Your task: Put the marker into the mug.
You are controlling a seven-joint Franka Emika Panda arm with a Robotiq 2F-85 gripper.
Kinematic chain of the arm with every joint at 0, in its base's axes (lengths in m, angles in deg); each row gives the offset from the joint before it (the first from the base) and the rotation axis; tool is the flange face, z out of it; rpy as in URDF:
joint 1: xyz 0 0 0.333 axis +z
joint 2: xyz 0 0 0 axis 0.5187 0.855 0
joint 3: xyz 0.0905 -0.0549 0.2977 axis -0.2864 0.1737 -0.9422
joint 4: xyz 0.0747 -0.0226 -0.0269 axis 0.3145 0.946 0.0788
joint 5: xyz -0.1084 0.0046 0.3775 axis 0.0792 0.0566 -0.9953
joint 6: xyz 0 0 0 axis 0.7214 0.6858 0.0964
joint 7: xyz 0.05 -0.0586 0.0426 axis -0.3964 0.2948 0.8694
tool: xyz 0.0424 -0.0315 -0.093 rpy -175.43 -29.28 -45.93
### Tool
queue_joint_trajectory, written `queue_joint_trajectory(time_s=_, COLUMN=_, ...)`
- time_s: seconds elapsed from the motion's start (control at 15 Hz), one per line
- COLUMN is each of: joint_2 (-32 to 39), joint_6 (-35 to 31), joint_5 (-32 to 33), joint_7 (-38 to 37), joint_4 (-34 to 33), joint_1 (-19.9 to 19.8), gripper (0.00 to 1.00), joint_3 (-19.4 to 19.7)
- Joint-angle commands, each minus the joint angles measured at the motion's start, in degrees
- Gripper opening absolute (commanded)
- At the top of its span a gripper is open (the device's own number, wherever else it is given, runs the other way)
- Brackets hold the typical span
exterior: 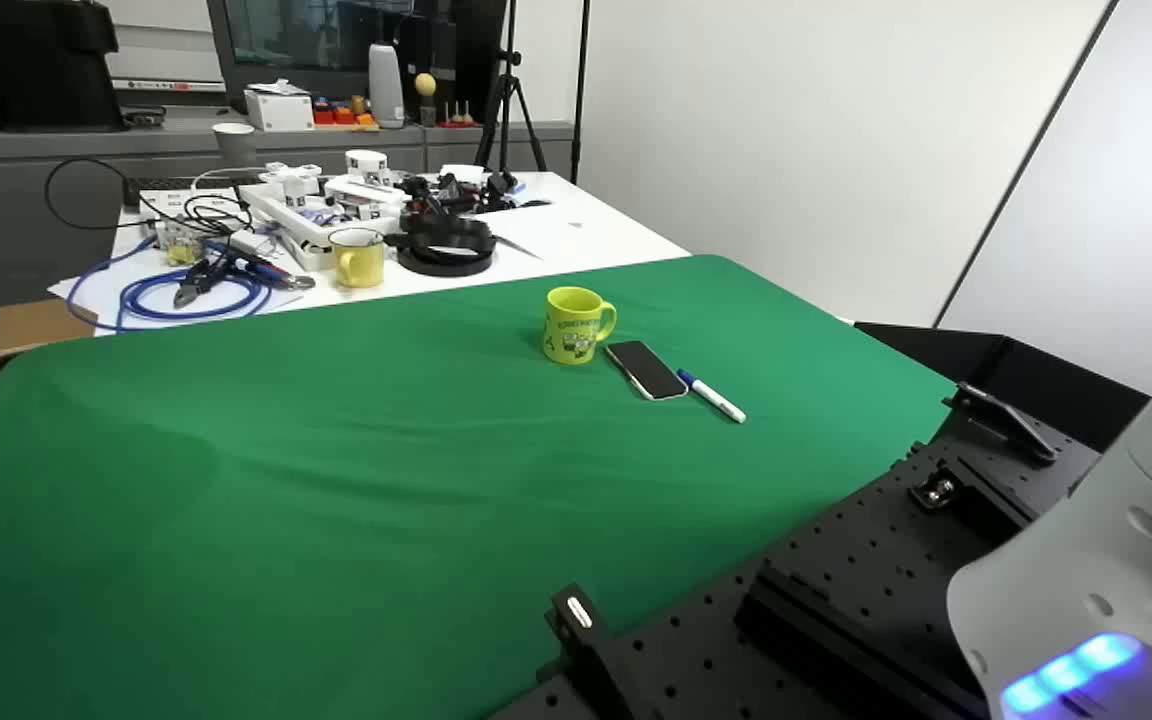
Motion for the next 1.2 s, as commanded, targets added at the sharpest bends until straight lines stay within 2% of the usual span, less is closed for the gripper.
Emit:
queue_joint_trajectory(time_s=0.0, joint_2=0.1, joint_6=0.1, joint_5=-0.2, joint_7=0.2, joint_4=-0.1, joint_1=-0.4, gripper=1.0, joint_3=-0.2)
queue_joint_trajectory(time_s=0.73, joint_2=0.1, joint_6=0.1, joint_5=-0.2, joint_7=0.3, joint_4=-0.1, joint_1=-0.4, gripper=1.0, joint_3=-0.2)
queue_joint_trajectory(time_s=0.93, joint_2=3.5, joint_6=-6.6, joint_5=2.6, joint_7=3.6, joint_4=1.6, joint_1=-0.9, gripper=1.0, joint_3=1.9)
queue_joint_trajectory(time_s=1.13, joint_2=8.1, joint_6=-14.0, joint_5=5.5, joint_7=12.2, joint_4=2.1, joint_1=-0.4, gripper=1.0, joint_3=5.9)
